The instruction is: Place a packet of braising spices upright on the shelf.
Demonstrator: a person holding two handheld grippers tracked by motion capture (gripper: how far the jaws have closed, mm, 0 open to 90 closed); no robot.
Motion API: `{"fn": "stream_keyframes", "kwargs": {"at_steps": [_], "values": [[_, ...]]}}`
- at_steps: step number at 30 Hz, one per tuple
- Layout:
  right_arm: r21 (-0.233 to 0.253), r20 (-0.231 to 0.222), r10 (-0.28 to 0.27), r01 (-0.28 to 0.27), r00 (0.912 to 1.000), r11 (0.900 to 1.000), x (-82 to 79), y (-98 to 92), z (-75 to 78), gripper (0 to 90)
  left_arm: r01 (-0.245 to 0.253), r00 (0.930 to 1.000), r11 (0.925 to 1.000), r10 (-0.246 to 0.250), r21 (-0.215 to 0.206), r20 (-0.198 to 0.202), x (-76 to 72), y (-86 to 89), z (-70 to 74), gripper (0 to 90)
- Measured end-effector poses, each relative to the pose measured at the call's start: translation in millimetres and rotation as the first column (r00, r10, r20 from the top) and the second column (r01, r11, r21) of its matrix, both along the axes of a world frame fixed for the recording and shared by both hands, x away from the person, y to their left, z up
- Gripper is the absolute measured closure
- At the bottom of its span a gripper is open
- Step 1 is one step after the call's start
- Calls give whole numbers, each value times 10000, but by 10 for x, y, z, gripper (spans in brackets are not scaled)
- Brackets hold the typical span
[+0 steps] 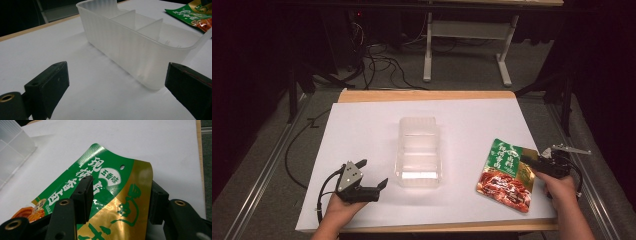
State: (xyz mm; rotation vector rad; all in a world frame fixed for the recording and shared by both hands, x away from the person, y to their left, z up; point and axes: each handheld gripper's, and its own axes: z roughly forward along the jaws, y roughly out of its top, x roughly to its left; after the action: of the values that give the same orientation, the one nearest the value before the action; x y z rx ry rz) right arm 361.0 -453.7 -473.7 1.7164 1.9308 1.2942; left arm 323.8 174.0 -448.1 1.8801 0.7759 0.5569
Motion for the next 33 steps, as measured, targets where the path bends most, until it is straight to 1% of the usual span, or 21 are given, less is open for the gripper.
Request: {"fn": "stream_keyframes", "kwargs": {"at_steps": [1,2,3,4,5,7,11,12,16,18,22,23,24,26,28,29,30,31,33], "values": [[4,-31,-12,12,10000,10000,0,1,-1,494,4,10000,10000,-4,-4,-8,0,-3,-1,60],[-194,-271,-312,306,9991,9993,18,4,-9,504,5,10000,10000,-5,3,4,1,-5,-3,60],[-194,-271,-312,306,9991,9993,18,4,-9,504,1,10000,10000,-1,4,6,1,-5,-3,60],[-232,-444,-444,434,9980,9988,35,1,-17,504,-9,10000,10000,9,4,8,1,-5,-2,60],[-388,-638,-495,471,9967,9981,59,17,-23,519,-7,10000,10000,7,3,6,-1,-4,0,60],[-397,-611,-466,442,9970,9982,57,24,-22,529,-10,10000,10000,10,-29,29,-5,0,3,60],[22,-644,-329,332,9974,9994,41,-15,-22,568,-29,10000,10000,29,-22,25,-5,9,5,60],[20,-780,-388,391,9962,9992,44,-15,-22,568,-28,10000,10000,28,-23,24,-5,9,5,60],[-195,-866,-532,517,9948,9985,60,-5,-29,604,-27,10000,10000,27,-16,48,-6,0,4,60],[-227,-899,-594,576,9942,9981,58,-5,-27,643,-35,10000,10000,36,-32,44,-7,2,5,60],[-353,-973,-761,730,9923,9967,62,-6,-27,777,-43,10000,10000,43,-16,47,-7,3,5,60],[-421,-959,-780,742,9923,9964,60,-6,-25,813,-48,10000,10000,48,-20,48,-7,3,5,60],[-496,-932,-851,807,9920,9955,53,-10,-21,889,-58,10000,10000,58,-10,41,-6,5,5,60],[-446,-930,-785,746,9926,9962,51,-19,-20,900,-56,10000,10000,56,-20,39,-4,7,6,60],[-319,-798,-692,668,9944,9973,41,-28,-16,900,-55,10000,10000,55,-24,31,-3,7,5,60],[-192,-550,-610,600,9966,9980,16,-37,2,900,-51,10000,10000,51,-27,32,-3,5,5,60],[-192,-550,-610,600,9966,9980,16,-37,2,900,-49,10000,10000,49,-34,39,-3,5,6,60],[-99,-455,-584,580,9973,9983,0,-41,16,900,-56,10000,10000,56,-48,40,-2,4,6,60],[-109,-174,-483,481,9987,9988,-32,-38,51,900,-65,10000,10000,65,-63,40,0,6,7,61]]}}
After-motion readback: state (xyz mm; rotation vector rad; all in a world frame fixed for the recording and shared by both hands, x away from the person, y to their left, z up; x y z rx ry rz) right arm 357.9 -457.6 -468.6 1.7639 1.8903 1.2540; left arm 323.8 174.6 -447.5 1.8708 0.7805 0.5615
